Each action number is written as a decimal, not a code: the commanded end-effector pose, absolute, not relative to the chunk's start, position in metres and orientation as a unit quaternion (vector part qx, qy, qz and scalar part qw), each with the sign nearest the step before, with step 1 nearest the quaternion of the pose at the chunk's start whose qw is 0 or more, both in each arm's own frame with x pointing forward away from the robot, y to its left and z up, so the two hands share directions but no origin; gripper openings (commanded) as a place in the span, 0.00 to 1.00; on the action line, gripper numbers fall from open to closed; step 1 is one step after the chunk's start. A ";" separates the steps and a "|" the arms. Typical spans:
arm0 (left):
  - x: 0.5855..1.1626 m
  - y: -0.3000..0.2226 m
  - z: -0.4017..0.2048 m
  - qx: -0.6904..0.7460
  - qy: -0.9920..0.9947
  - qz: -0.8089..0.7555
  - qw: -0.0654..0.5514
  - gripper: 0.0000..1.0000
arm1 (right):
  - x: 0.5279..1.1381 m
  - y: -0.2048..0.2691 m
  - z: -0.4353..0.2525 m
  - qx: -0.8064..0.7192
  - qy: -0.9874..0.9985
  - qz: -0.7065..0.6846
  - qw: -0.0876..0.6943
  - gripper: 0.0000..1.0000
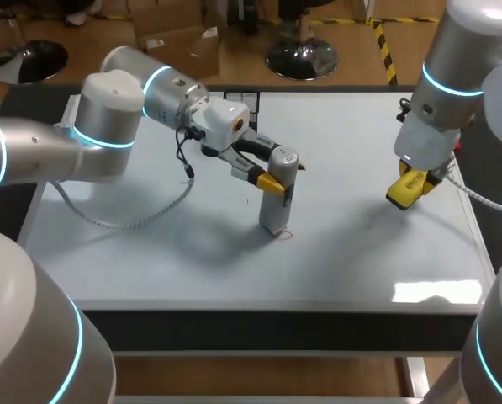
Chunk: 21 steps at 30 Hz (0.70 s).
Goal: Pick up the inspection probe, press it on each red-marked spot on the whiteboard one by one, put down the probe, pick up the eraser, and wipe off all the red marks.
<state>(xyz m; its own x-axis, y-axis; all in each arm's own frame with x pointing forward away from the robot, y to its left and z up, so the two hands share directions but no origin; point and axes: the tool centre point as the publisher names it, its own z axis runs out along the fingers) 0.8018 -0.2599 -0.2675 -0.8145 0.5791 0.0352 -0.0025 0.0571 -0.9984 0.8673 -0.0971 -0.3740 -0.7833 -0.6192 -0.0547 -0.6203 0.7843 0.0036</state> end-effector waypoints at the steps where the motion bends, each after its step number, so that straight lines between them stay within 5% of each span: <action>1: 0.811 -0.248 -0.260 -0.216 -0.690 0.652 0.228 0.00 | 0.868 -0.098 -0.374 -0.329 0.944 0.009 0.025 0.00; 21: 0.866 -0.176 -0.242 -0.239 -0.671 0.660 0.237 0.00 | 0.868 -0.098 -0.374 -0.329 0.944 0.009 0.025 0.00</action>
<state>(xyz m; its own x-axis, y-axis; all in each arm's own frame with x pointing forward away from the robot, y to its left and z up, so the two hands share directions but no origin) 0.8553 -0.1888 -0.2447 -0.7845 0.6202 0.0025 0.0095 0.0160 -0.9998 0.8674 -0.0971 -0.3740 -0.7833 -0.6192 -0.0547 -0.6203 0.7844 0.0036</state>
